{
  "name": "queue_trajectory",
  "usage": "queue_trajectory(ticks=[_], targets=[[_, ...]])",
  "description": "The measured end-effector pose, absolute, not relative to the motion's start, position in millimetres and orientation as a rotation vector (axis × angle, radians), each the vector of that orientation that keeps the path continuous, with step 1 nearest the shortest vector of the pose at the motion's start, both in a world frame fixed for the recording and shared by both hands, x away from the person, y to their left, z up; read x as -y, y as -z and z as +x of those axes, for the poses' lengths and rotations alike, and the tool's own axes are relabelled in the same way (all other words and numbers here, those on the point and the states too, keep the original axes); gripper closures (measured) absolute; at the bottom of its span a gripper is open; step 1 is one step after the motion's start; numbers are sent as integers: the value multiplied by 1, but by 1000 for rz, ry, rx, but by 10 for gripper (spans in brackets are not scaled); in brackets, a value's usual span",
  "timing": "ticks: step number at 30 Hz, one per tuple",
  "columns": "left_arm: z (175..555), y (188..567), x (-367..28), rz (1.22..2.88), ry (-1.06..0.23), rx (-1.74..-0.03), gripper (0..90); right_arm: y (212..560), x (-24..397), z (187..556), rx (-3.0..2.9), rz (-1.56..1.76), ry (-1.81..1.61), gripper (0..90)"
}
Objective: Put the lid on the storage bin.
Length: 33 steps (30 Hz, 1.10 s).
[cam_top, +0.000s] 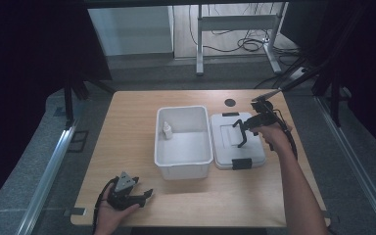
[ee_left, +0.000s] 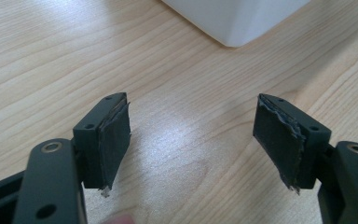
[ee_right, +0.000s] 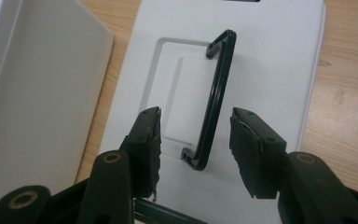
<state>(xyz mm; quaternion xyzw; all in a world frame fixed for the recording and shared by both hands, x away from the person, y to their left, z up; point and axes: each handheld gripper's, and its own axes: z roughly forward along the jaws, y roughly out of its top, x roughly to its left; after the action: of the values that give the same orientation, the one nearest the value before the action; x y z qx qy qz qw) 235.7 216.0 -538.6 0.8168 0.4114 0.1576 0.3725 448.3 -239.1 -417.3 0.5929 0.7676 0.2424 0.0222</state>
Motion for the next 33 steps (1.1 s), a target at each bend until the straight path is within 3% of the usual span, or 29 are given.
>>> queue_trajectory(ticks=[33], targets=[[235,539,-214,2098,-394,-1050,275,452,237,488,-2410,1972,-616,710]])
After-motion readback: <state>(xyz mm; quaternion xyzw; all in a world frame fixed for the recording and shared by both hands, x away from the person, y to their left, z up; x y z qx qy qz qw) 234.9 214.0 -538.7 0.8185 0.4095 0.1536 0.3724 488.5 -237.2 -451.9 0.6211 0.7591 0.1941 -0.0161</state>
